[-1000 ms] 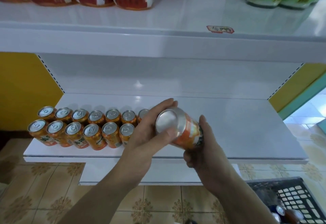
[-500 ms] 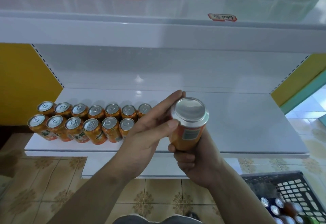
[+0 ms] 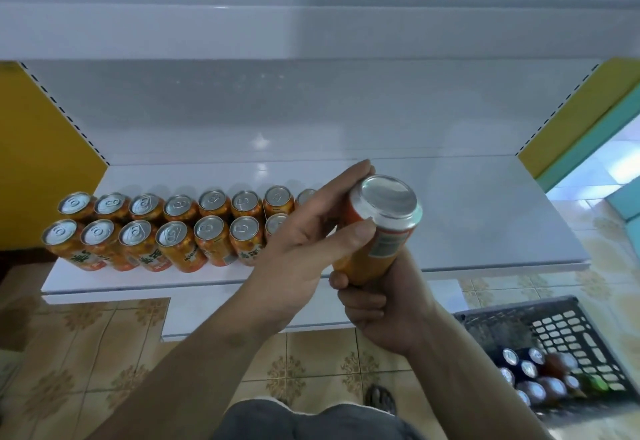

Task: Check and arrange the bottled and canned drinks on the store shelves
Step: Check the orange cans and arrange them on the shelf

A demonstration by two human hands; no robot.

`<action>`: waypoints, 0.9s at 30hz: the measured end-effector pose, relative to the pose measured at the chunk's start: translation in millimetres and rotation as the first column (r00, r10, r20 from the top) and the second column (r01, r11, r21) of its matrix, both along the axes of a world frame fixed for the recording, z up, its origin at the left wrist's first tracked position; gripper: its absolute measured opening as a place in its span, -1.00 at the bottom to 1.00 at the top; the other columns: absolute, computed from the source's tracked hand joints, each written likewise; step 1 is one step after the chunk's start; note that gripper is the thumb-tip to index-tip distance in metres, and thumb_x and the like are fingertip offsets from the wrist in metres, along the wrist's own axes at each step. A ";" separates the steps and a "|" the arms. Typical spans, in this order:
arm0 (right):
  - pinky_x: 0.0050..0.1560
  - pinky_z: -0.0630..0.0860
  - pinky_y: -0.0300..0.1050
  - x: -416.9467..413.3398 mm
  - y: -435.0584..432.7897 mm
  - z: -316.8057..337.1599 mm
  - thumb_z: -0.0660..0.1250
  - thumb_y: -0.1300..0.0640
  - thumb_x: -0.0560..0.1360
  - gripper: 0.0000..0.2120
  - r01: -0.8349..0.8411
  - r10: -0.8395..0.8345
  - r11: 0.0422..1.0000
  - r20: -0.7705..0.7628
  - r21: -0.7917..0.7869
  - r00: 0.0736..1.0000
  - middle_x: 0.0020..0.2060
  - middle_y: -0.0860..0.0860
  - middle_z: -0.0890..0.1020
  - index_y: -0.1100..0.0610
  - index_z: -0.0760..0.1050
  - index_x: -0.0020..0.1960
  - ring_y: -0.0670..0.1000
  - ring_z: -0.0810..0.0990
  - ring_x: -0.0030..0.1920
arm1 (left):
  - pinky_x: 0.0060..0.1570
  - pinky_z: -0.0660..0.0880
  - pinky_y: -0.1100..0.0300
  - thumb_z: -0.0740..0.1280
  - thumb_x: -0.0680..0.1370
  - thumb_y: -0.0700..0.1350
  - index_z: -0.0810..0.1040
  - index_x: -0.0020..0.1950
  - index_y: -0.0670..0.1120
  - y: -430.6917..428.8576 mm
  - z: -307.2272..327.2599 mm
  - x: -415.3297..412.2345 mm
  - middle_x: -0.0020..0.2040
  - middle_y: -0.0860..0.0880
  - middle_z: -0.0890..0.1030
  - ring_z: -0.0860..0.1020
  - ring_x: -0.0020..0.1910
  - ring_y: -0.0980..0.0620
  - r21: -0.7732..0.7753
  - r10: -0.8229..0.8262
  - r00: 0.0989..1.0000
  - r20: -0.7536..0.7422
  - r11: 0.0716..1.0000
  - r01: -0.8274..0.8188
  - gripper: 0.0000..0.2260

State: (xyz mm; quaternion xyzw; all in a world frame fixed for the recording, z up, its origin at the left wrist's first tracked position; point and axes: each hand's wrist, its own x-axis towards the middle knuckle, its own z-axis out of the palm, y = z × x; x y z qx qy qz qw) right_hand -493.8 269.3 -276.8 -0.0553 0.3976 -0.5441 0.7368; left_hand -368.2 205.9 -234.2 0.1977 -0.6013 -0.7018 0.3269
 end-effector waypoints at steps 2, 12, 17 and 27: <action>-0.65 0.08 -0.33 3.3 8.0 -3.0 0.00 -0.29 0.64 -0.33 0.059 -0.059 0.998 0.000 -0.012 0.998 -0.37 0.11 0.52 0.12 0.62 -0.30 -0.12 0.21 -0.64 | 0.29 0.44 0.25 0.30 0.57 -0.20 0.43 0.43 0.05 1.6 -2.7 1.2 0.34 0.11 0.57 0.46 0.39 0.14 0.032 -0.048 0.999 -0.014 0.998 0.048 -0.57; -0.24 0.57 -0.23 15.2 90.7 -19.1 0.15 -0.17 0.61 -0.48 0.685 -0.677 0.726 0.117 -0.051 0.726 -0.22 0.05 0.66 0.14 0.72 -0.18 -0.03 0.60 -0.29 | 0.47 0.31 0.14 0.24 0.53 -0.17 0.41 0.44 -0.02 58.7 -35.0 -26.4 0.43 0.04 0.50 0.41 0.45 0.12 0.330 -0.252 0.960 -0.126 0.902 0.280 -0.55; -0.01 0.60 -0.13 -14.0 160.5 -33.2 0.20 -0.09 0.56 -0.59 0.737 -0.724 0.663 0.138 -0.129 0.676 0.09 0.11 0.67 0.14 0.56 0.24 0.06 0.67 -0.02 | 0.47 0.28 0.19 0.24 0.55 -0.23 0.39 0.46 -0.08 115.9 -37.3 -59.3 0.47 0.04 0.46 0.38 0.47 0.10 0.336 -0.379 0.904 -0.196 0.840 0.425 -0.55; 0.35 0.39 -0.05 -131.4 341.9 -56.6 0.20 -0.04 0.65 -0.55 0.803 -0.756 0.563 0.268 -0.198 0.597 0.28 0.18 0.61 0.25 0.53 0.36 0.13 0.58 0.29 | 0.49 0.27 0.13 0.08 0.61 -0.24 0.37 0.47 -0.15 291.9 -47.2 -183.4 0.46 -0.02 0.46 0.36 0.49 0.03 0.276 -0.540 0.826 -0.162 0.779 0.563 -0.58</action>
